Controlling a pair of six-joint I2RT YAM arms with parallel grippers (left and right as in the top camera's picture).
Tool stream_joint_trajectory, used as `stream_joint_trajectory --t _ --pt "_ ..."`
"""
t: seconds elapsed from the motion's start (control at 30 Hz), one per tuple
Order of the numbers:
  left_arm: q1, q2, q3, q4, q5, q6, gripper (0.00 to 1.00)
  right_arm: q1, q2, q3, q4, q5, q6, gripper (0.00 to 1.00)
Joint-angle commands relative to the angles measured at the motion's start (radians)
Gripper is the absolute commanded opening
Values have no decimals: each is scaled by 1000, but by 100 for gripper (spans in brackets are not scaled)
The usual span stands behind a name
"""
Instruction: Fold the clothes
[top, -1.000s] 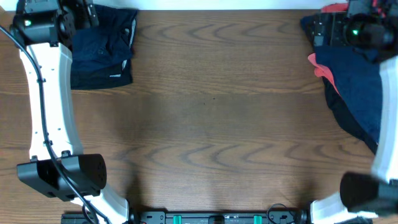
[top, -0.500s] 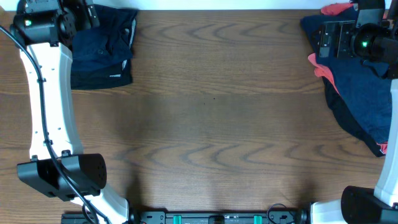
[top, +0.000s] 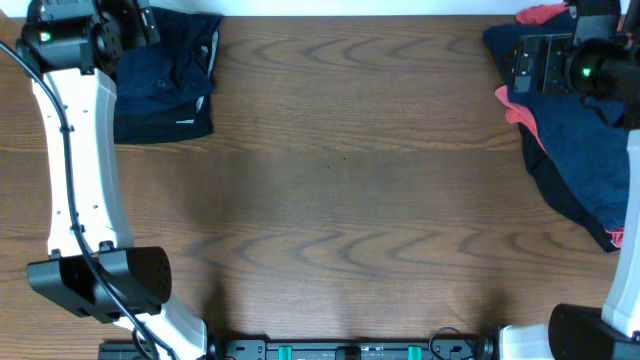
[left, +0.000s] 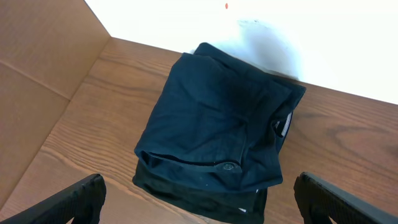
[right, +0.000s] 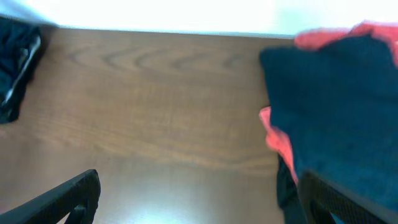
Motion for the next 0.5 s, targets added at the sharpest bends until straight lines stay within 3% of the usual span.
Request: stream_joint_trajectory --t 0.0,0.27,0.47 --pt "5 -2 3 -2 -2 -10 98 38 -124 -116 108 17 -30 99" --pt "5 -2 3 -2 -2 -10 98 74 -525 -755 623 4 -47 99" --pt "5 -2 3 -2 -2 -10 98 73 -784 -1194 902 5 -47 99"
